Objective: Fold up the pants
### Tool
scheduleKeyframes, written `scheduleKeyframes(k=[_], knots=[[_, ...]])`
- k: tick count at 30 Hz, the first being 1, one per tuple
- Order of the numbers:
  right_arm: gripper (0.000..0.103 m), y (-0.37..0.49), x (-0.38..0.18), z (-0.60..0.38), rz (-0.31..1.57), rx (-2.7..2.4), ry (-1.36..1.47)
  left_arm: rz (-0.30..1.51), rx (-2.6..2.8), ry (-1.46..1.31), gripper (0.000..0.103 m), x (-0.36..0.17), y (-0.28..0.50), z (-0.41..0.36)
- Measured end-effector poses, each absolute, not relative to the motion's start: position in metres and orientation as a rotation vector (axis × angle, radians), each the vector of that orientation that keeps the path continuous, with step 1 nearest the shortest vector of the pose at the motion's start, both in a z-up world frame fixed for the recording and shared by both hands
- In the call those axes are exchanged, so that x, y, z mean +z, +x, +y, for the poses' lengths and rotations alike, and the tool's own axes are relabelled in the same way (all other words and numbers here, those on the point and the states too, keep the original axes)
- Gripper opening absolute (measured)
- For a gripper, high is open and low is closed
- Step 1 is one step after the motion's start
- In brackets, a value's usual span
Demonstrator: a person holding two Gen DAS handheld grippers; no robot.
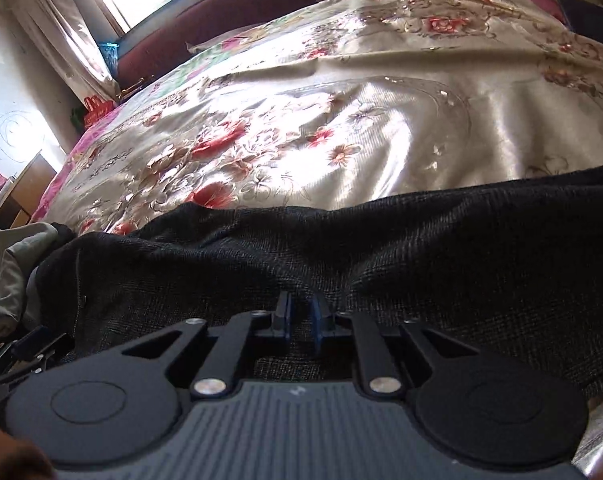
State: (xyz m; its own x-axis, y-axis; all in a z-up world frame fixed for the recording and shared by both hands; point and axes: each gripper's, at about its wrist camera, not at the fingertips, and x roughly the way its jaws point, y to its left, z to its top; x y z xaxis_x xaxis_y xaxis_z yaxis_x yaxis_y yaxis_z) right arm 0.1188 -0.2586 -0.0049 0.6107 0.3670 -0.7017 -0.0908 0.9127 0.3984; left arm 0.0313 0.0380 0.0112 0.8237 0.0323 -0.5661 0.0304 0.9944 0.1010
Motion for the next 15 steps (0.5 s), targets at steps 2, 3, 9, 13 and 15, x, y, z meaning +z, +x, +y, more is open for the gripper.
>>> scheduleKeyframes(k=[2, 3, 9, 13, 15], knots=[[0.017, 0.119, -0.011, -0.264, 0.9, 0.249, 0.349, 0.61, -0.025, 0.131, 0.072, 0.009, 0.034, 0.028], [0.017, 0.118, -0.014, -0.267, 0.903, 0.247, 0.354, 0.627, -0.043, 0.145, 0.072, 0.006, 0.037, 0.023], [0.017, 0.102, -0.001, -0.301, 0.853, 0.187, 0.443, 0.668, -0.041, 0.124, 0.073, -0.002, 0.035, 0.024], [0.021, 0.083, 0.009, -0.344, 0.781, 0.067, 0.475, 0.636, -0.059, 0.129, 0.073, 0.007, 0.035, 0.014], [0.021, 0.071, 0.008, -0.372, 0.758, -0.012, 0.516, 0.632, -0.087, 0.138, 0.073, 0.009, 0.037, 0.004]])
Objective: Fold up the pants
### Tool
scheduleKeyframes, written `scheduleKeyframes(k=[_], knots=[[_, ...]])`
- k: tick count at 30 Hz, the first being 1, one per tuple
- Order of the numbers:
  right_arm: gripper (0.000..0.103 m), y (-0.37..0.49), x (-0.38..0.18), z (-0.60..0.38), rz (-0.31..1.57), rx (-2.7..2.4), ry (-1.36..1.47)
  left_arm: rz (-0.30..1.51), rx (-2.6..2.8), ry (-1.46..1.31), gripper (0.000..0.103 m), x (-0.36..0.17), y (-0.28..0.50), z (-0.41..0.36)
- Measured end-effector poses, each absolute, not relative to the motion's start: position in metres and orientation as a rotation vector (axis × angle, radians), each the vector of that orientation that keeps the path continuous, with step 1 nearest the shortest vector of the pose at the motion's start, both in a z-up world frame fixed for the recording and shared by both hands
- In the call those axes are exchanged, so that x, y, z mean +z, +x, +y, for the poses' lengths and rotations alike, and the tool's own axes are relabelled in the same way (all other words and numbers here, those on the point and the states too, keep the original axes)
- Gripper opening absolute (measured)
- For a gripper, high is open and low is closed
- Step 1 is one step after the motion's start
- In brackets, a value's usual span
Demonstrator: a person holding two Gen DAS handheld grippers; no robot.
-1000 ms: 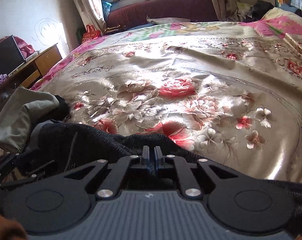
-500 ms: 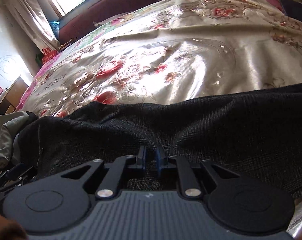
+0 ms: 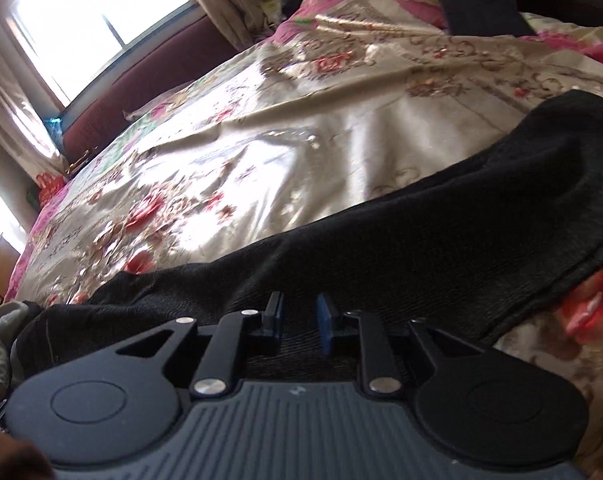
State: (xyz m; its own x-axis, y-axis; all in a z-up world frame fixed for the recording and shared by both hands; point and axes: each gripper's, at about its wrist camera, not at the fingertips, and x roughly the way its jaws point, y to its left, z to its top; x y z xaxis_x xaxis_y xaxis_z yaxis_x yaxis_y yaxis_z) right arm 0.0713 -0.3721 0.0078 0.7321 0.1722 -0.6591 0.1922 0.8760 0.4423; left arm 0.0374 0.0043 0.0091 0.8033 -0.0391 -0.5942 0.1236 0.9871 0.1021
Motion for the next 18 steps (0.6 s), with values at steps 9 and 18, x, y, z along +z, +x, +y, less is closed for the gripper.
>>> scheduleKeyframes(k=[9, 18], knots=[[0.031, 0.01, -0.009, -0.489, 0.602, -0.321, 0.734, 0.636, -0.242, 0.268, 0.073, 0.004, 0.051, -0.064], [0.029, 0.024, -0.029, -0.541, 0.489, -0.343, 0.94, 0.643, -0.358, 0.368, 0.073, 0.006, 0.062, -0.123]])
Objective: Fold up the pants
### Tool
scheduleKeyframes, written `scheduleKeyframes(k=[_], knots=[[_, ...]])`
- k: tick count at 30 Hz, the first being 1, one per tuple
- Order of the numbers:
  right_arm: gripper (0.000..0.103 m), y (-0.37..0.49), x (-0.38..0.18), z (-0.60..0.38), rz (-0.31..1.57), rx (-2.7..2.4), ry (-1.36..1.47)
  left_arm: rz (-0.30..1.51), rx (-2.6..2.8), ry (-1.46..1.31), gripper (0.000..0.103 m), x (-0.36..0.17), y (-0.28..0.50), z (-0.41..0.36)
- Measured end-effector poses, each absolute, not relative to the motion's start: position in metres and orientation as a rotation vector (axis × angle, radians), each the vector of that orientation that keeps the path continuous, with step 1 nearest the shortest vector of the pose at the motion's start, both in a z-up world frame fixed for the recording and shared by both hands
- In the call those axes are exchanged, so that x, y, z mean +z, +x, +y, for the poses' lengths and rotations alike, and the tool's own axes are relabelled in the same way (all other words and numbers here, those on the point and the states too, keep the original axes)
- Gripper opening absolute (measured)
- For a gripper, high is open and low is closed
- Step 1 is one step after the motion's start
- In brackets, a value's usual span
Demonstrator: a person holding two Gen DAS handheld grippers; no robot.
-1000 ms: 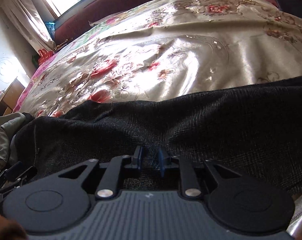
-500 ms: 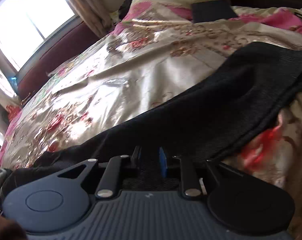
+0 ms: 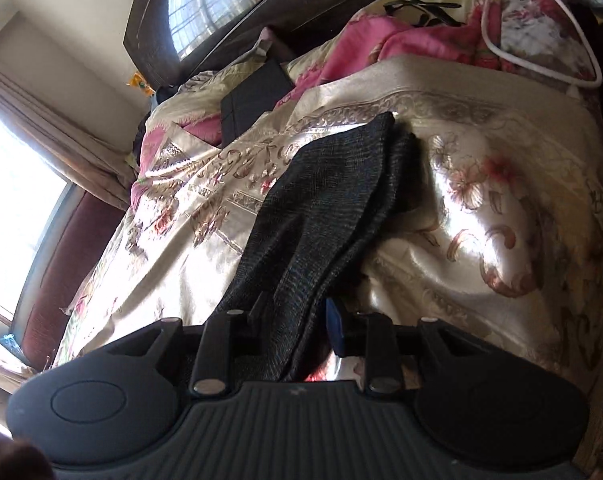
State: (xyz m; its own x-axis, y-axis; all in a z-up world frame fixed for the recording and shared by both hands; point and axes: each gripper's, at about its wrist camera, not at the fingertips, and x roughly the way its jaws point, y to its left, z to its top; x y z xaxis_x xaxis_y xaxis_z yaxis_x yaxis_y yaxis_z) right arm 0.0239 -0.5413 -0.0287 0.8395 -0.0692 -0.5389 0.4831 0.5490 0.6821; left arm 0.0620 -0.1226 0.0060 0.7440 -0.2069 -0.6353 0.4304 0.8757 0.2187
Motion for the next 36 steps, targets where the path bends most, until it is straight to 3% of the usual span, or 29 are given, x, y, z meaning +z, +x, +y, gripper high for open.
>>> scheduleKeyframes(k=[5, 11, 15, 16, 20, 25, 27, 29, 36], knots=[[0.029, 0.025, -0.047, -0.562, 0.401, -0.384, 1.073, 0.645, -0.41, 0.422, 0.073, 0.005, 0.061, -0.146], [0.032, 0.051, -0.053, -0.567, 0.392, -0.374, 1.038, 0.646, -0.476, 0.422, 0.073, 0.005, 0.065, -0.171], [0.02, 0.06, -0.06, -0.587, 0.422, -0.333, 1.154, 0.632, -0.541, 0.433, 0.073, 0.002, 0.064, -0.197], [0.006, 0.059, -0.056, -0.589, 0.43, -0.318, 1.139, 0.632, -0.557, 0.443, 0.073, 0.001, 0.062, -0.203], [0.006, 0.048, -0.021, -0.596, 0.325, -0.191, 1.199, 0.599, -0.616, 0.51, 0.073, 0.005, 0.061, -0.225], [0.005, 0.031, 0.049, -0.575, 0.119, -0.057, 0.949, 0.458, -0.64, 0.485, 0.077, 0.034, 0.056, -0.239], [0.004, 0.039, 0.03, -0.579, 0.23, -0.162, 0.862, 0.51, -0.654, 0.492, 0.08, 0.022, 0.056, -0.245], [0.006, 0.053, -0.019, -0.599, 0.495, -0.324, 0.955, 0.609, -0.665, 0.536, 0.073, -0.002, 0.054, -0.253], [0.011, 0.032, -0.037, -0.602, 0.48, -0.309, 0.987, 0.619, -0.689, 0.525, 0.075, 0.0, 0.047, -0.246]])
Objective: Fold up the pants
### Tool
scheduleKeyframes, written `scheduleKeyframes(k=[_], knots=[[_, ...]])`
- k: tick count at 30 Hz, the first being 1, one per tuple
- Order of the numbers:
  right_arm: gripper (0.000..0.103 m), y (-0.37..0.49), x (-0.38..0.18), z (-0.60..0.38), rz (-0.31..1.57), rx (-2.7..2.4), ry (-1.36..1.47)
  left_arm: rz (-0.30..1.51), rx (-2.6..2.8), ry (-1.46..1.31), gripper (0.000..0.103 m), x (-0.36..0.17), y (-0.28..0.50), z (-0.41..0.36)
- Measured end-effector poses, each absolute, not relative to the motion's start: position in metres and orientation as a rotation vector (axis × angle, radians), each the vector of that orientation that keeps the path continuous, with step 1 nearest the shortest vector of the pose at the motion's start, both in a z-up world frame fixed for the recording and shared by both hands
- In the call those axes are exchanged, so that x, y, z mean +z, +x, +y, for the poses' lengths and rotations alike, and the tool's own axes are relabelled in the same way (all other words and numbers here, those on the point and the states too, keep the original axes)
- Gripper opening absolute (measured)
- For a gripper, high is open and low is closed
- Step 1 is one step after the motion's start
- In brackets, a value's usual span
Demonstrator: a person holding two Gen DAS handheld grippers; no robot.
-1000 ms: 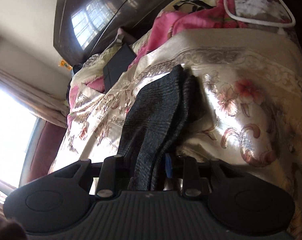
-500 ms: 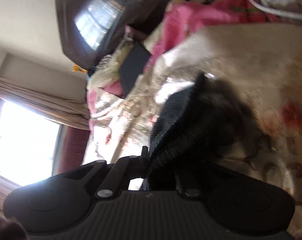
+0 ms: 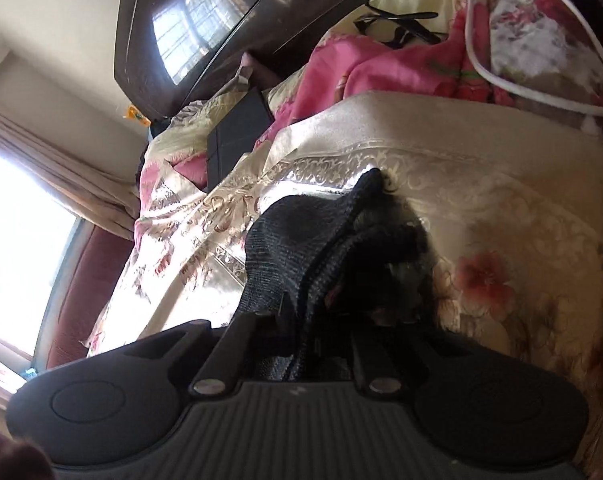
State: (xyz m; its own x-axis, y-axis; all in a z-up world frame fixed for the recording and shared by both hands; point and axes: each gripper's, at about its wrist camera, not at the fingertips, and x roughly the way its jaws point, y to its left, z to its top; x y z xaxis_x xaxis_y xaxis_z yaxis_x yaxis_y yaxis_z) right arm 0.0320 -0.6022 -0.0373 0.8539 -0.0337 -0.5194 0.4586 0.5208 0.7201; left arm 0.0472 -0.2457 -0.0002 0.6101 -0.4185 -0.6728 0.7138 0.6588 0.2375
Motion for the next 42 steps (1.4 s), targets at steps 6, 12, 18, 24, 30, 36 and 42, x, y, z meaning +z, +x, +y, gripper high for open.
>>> scheduleKeyframes(k=[6, 12, 18, 24, 30, 36, 42], knots=[[0.02, 0.009, 0.001, -0.59, 0.524, -0.399, 0.744, 0.566, -0.701, 0.447, 0.077, 0.021, 0.049, -0.239], [0.024, 0.052, 0.038, -0.543, 0.585, -0.192, 0.517, 0.583, -0.666, 0.471, 0.077, 0.004, 0.055, -0.238], [0.023, 0.065, 0.058, -0.525, 0.567, -0.354, 0.424, 0.588, -0.684, 0.476, 0.077, -0.005, 0.051, -0.238], [0.025, 0.04, 0.052, -0.557, 0.574, -0.642, 0.321, 0.583, -0.692, 0.441, 0.079, -0.01, 0.054, -0.235], [0.028, 0.06, 0.053, -0.535, 0.637, -0.411, 0.36, 0.579, -0.691, 0.439, 0.08, -0.012, 0.054, -0.236], [0.027, 0.146, -0.005, -0.501, 0.816, -0.279, 0.502, 0.579, -0.683, 0.445, 0.08, -0.013, 0.054, -0.237], [0.007, 0.161, -0.026, -0.508, 0.848, -0.363, 0.558, 0.575, -0.689, 0.422, 0.08, -0.014, 0.055, -0.234]])
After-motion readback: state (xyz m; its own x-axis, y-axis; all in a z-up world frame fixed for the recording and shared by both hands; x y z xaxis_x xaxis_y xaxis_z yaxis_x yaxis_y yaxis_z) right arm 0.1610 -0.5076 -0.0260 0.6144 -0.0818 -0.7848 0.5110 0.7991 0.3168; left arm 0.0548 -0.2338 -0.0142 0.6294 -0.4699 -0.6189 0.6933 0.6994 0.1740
